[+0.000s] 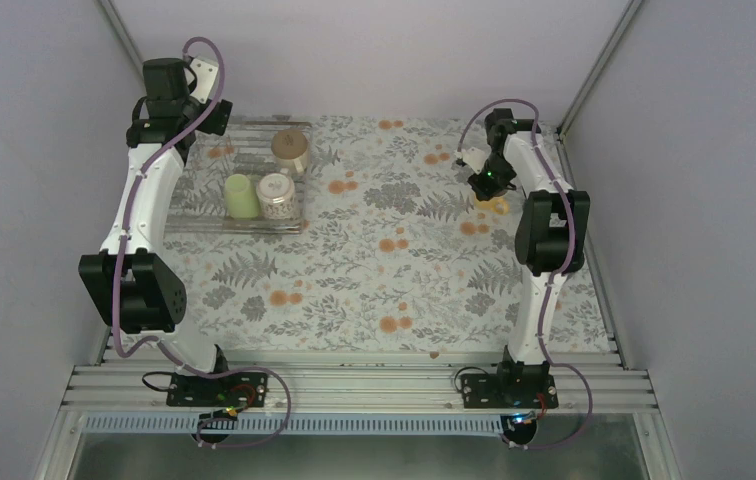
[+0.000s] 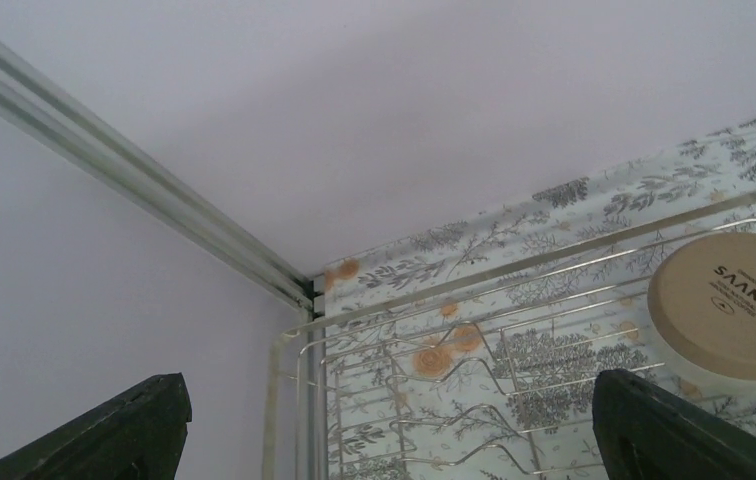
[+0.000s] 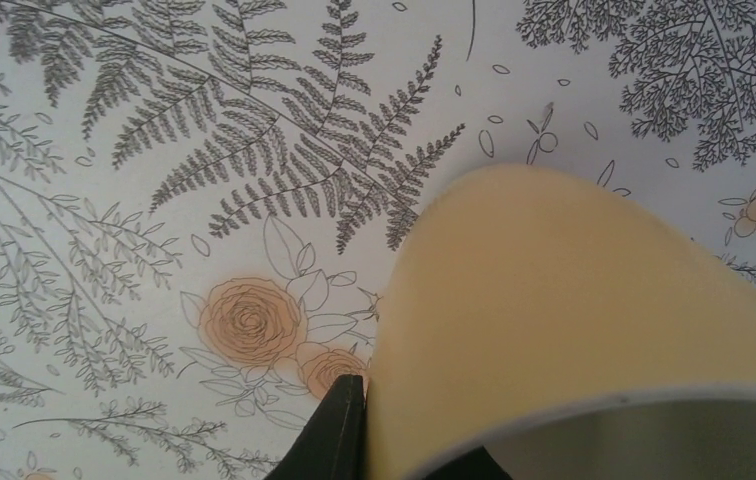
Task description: Unload the cups from the dish rack
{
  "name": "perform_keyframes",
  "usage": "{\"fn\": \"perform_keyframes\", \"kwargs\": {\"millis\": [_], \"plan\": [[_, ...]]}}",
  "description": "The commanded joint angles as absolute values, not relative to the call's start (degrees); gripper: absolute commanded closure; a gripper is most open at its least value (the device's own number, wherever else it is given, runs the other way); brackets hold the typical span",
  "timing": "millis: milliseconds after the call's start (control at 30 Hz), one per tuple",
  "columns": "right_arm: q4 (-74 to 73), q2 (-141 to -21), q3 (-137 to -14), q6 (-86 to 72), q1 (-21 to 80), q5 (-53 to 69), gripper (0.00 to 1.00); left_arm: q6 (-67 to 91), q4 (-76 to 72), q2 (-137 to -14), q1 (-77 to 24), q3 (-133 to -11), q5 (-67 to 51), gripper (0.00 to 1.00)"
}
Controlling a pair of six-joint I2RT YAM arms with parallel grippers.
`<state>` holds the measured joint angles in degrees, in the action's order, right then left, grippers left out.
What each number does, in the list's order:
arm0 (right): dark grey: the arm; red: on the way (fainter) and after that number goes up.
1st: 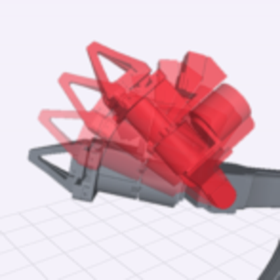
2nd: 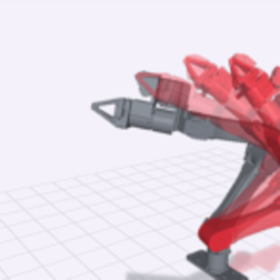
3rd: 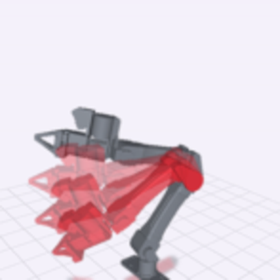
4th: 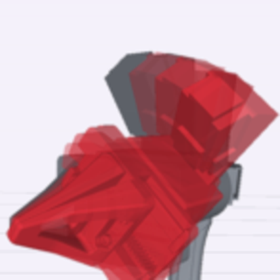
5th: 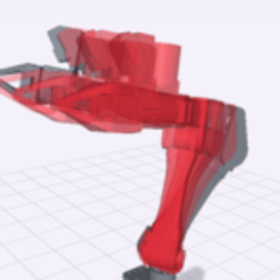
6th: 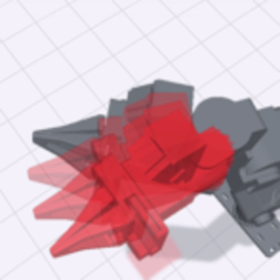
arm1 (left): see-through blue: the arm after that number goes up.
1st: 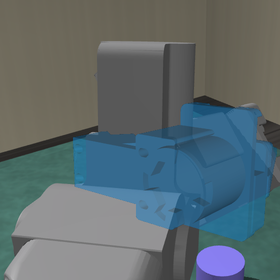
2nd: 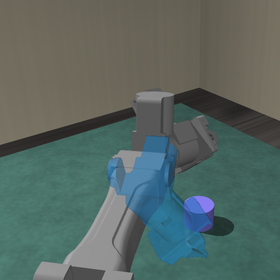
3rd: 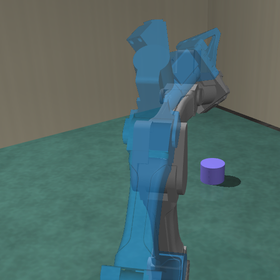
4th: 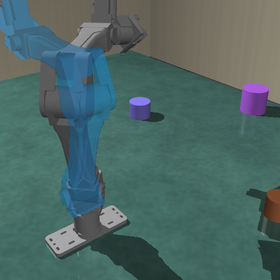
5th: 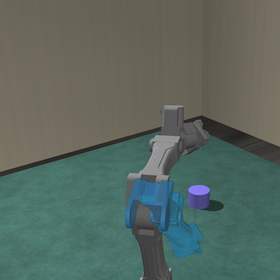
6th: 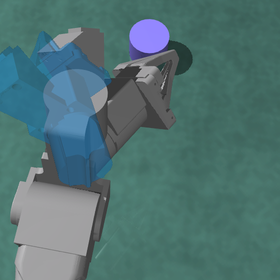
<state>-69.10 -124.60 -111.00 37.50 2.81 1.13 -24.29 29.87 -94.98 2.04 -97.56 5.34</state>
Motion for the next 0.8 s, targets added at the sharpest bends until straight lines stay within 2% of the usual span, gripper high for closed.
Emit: {"fn": "perform_keyframes", "kwargs": {"millis": [0,67,167,233,467,667,700,767], "plan": [[-66.56,-125.12,-111.86,38.25,2.22,-1.73,0.95,-20.86,26.37,-95.36,3.02,-96.31,3.03,0.0],[-66.23,-125.44,-112.19,38.07,2.17,-2.4,0.88,-20.74,25.87,-95.89,3.23,-95.83,3.02,0.0],[-65.74,-125.57,-112.7,37.77,2.03,-3.34,0.66,-20.82,25.71,-96.81,3.42,-95.87,2.7,0.0],[-65.18,-125.09,-112.89,37.62,1.97,-4.24,0.56,-21.2,25.36,-97.11,3.5,-95.86,1.88,0.0],[-64.43,-116.96,-114.6,36.54,1.81,-2.18,0.4,-22.31,24.87,-98.08,3.6,-97.22,-4.2,0.0],[-64.22,-107.08,-112.42,35.11,4.6,5.94,0.36,-22.75,28.75,-103.74,3.26,-103.03,-6.21,0.0],[-63.98,-105.45,-111.78,34.82,5.02,8.61,0.28,-22.95,29.33,-104.85,3.14,-103.97,-5.9,0.0],[-63.69,-102.31,-110.7,33.67,6.2,13.83,0.21,-23.27,31.57,-107.17,3.01,-105.69,-4.82,0.0]]}}
